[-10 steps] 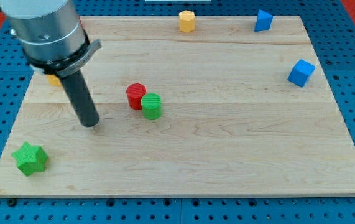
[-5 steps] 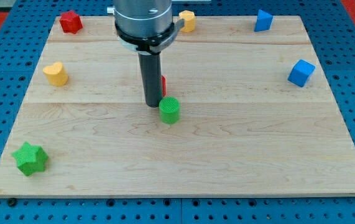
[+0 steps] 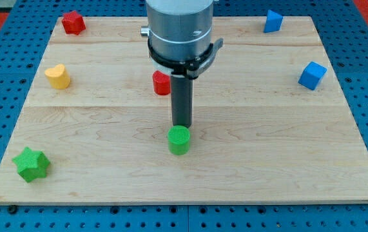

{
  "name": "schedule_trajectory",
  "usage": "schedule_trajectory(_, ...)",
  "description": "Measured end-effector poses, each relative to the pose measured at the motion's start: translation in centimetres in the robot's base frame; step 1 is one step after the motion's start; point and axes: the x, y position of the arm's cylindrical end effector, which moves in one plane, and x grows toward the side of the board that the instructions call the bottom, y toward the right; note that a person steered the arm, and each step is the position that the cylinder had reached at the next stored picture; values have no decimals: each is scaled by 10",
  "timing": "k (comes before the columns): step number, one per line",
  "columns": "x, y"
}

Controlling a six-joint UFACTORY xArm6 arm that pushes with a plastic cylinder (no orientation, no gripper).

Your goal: Slightly move the green circle to the right side of the green star

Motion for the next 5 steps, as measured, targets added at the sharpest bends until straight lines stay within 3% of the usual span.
schedule_trajectory(3,4,-2)
schedule_trajectory(5,29,-3)
